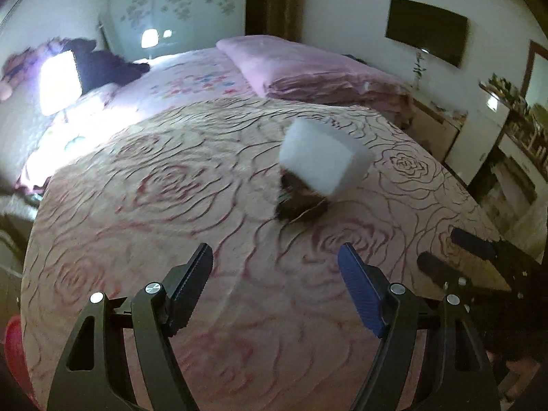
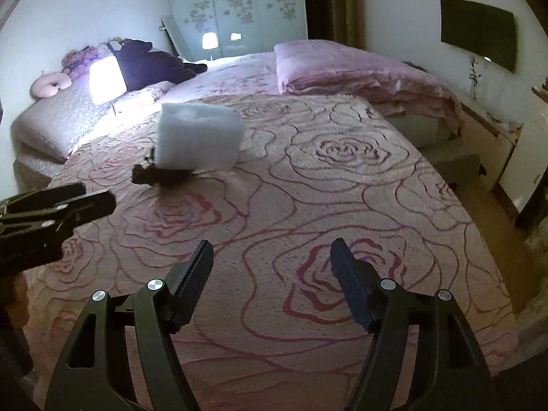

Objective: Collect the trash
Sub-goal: 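Grasp the dark wrapper under the foam block with the left tool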

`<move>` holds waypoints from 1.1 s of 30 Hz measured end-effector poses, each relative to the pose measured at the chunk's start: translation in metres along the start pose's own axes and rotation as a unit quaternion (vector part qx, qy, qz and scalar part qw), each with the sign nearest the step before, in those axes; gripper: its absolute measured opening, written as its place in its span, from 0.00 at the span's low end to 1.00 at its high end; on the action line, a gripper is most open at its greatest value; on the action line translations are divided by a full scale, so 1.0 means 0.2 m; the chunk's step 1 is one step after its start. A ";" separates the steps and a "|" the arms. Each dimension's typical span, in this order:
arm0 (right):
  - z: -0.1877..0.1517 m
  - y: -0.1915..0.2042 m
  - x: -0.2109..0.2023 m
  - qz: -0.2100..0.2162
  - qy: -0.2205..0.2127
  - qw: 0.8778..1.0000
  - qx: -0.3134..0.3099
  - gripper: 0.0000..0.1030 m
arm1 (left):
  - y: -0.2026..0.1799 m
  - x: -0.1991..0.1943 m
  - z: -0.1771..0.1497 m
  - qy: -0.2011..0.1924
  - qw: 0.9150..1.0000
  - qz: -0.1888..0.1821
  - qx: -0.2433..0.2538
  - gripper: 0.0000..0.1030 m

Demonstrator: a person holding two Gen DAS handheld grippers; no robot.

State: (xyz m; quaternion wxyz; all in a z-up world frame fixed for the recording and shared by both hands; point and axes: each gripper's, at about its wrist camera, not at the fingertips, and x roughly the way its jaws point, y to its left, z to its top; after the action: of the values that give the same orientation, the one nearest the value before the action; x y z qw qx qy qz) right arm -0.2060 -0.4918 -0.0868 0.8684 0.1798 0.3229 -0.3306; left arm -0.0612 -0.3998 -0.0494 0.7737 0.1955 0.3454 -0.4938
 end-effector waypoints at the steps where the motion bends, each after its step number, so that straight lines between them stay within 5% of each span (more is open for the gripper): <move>1: 0.00 -0.02 0.01 0.005 0.004 1.000 0.008 0.66 | -0.02 0.02 0.02 -0.001 1.000 -0.001 0.007 0.70; 8: 0.00 -0.01 0.00 0.013 0.001 1.000 0.005 0.66 | -0.06 0.17 0.11 0.006 1.000 -0.008 0.020 0.67; 12: 0.00 -0.01 0.00 0.018 0.002 1.000 0.008 0.66 | -0.07 0.24 0.13 0.029 0.999 -0.031 0.021 0.38; 33: 0.00 -0.01 0.00 0.023 0.000 1.000 0.007 0.66 | 0.00 -0.08 -0.08 0.016 0.998 -0.049 0.022 0.33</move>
State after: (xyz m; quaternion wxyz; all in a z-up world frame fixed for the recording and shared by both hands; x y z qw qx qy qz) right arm -0.2068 -0.4940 -0.0874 0.8747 0.1928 0.3161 -0.3126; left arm -0.0709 -0.3790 -0.0493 0.7382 0.2034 0.3560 -0.5357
